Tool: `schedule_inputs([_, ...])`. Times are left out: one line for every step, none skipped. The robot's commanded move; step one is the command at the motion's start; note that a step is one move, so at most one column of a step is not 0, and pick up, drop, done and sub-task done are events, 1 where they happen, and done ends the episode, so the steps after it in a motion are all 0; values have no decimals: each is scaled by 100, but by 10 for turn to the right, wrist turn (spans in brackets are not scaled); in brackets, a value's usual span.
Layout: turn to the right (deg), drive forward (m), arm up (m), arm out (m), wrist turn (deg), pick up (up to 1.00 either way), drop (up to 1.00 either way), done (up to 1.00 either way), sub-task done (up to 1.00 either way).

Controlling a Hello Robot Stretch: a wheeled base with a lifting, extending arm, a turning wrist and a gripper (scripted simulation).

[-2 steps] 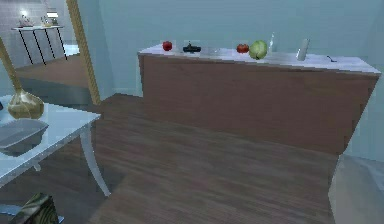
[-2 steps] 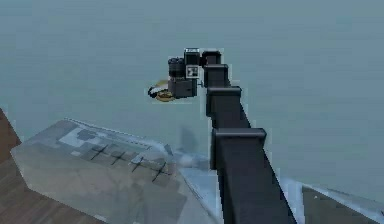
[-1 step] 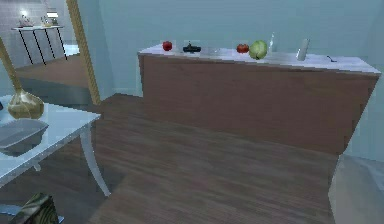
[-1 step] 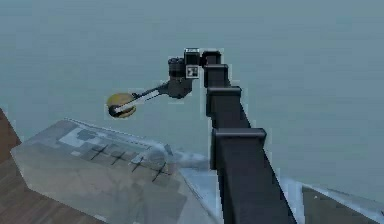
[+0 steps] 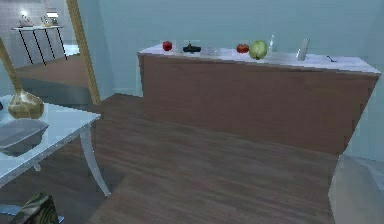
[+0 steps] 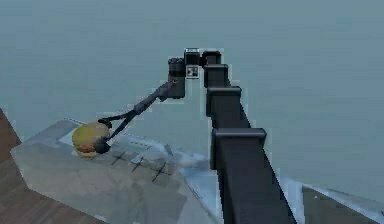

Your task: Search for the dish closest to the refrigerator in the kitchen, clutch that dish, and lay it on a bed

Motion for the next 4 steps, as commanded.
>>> schedule_inputs([0, 0, 0, 0, -210, 0, 0, 0, 0])
schedule_inputs([0, 0, 0, -36, 0, 0, 0, 0, 0])
schedule_inputs([-120, 0, 0, 0, 0, 0, 0, 0, 0])
schedule_inputs([0, 50, 0, 0, 0, 0, 0, 0, 0])
